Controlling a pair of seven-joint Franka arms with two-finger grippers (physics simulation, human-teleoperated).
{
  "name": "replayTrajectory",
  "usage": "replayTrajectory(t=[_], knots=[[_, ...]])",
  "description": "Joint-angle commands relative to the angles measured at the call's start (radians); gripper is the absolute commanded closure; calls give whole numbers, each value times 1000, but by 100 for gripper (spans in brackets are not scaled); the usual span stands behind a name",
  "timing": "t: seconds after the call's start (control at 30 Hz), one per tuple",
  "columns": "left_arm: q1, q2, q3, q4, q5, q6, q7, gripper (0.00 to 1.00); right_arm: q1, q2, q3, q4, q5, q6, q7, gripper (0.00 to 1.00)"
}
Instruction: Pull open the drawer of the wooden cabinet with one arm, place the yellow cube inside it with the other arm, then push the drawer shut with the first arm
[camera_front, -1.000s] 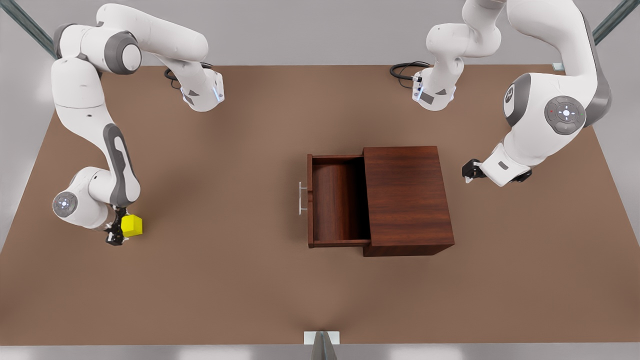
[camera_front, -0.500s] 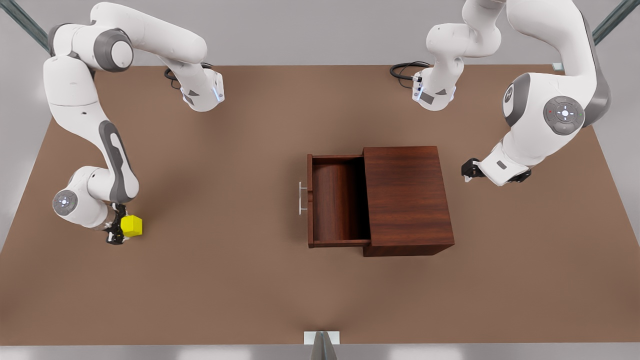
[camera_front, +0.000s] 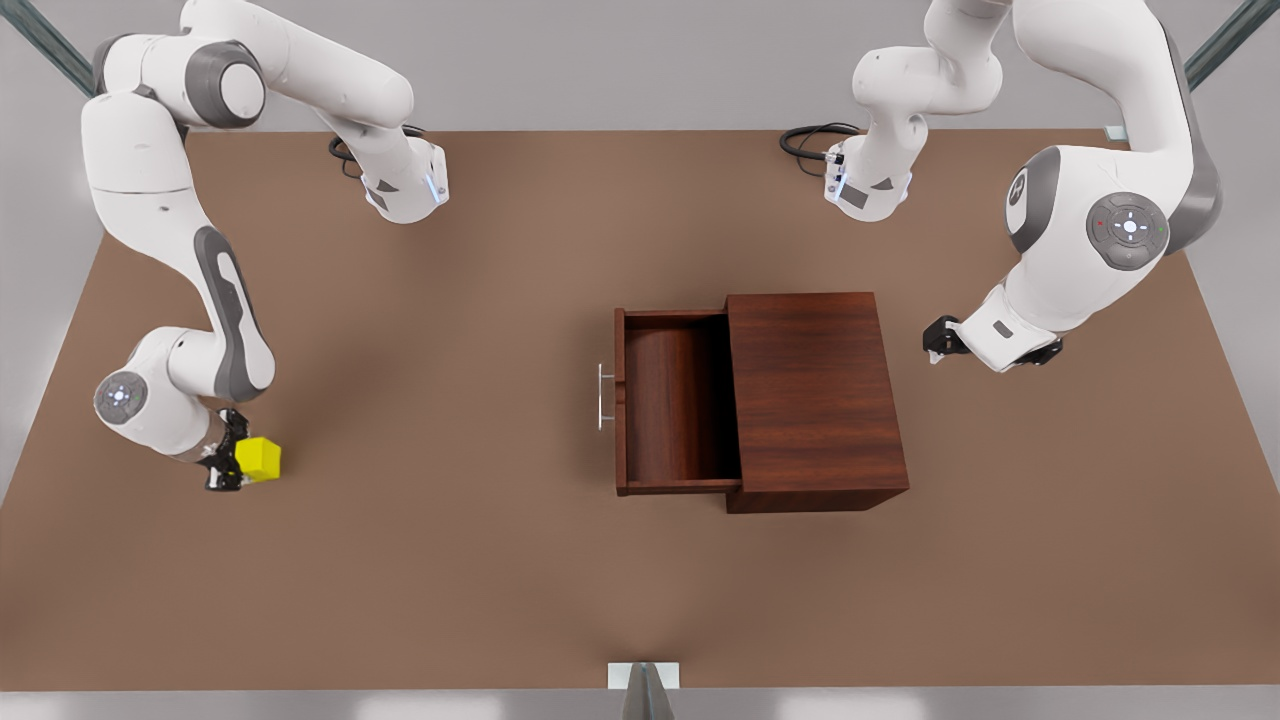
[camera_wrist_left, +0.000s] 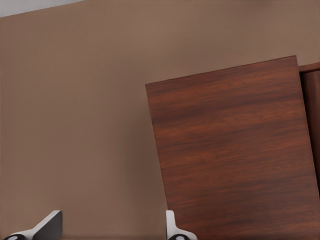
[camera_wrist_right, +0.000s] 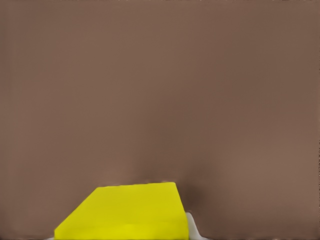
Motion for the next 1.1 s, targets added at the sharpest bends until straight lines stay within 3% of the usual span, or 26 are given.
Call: replayTrajectory(t=[0.0, 0.23, 0.53, 0.7, 1.07], knots=[[0, -1, 0, 0, 1, 0, 7, 0, 10, -42, 27, 9, 34, -118, 51, 48], [-5, -2, -2, -3, 7, -2, 8, 0, 30, -105, 231, 148, 37, -408, 206, 50], [-6, -1, 0, -1, 7, 0, 7, 0, 372, -91, 228, 438, 74, -701, 573, 51], [-6, 1, 0, 0, 7, 3, 7, 0, 550, 17, 221, 656, 67, -825, 821, 51], [-5, 1, 0, -1, 7, 4, 8, 0, 844, 185, 217, 866, 70, -747, 1297, 51]])
